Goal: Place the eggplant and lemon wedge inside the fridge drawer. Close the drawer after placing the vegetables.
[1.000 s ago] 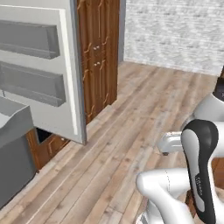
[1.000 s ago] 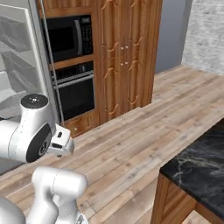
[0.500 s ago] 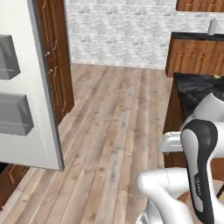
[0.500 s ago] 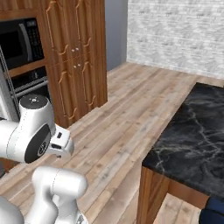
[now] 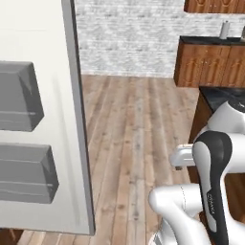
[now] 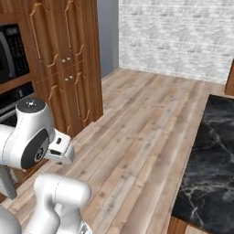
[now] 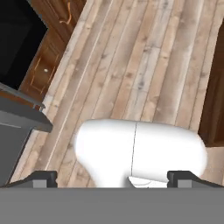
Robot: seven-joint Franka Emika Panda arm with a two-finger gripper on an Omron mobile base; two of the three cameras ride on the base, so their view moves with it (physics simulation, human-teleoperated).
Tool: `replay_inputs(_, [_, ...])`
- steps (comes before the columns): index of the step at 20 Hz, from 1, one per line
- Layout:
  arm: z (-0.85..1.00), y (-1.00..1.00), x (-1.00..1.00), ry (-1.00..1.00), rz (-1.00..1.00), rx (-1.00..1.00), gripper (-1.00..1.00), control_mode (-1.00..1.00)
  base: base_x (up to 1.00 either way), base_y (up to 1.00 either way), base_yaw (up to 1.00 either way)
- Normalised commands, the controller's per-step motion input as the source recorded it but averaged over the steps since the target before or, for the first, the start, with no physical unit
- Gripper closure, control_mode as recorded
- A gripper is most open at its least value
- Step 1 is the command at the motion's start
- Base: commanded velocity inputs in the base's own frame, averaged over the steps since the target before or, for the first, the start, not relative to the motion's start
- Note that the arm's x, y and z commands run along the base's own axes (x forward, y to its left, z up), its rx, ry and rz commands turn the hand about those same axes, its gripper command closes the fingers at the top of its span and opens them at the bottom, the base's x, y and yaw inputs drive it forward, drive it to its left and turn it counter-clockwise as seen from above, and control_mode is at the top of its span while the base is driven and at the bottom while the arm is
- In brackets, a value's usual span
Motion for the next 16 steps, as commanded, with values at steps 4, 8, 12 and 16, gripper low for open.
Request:
replay_inputs(4, [0.0,0.0,0.0,0.0,0.0,0.0,-1.0,1.0,0.79,0.0,-0.36])
replay_inputs(8, [0.0,0.0,0.0,0.0,0.0,0.0,-1.0,1.0,0.89,0.06,-0.31])
replay_inputs(12, [0.0,0.0,0.0,0.0,0.0,0.0,-1.0,1.0,0.97,0.16,-0.22])
replay_inputs(16, [0.0,0.0,0.0,0.0,0.0,0.0,-1.0,1.0,0.91,0.04,-0.22])
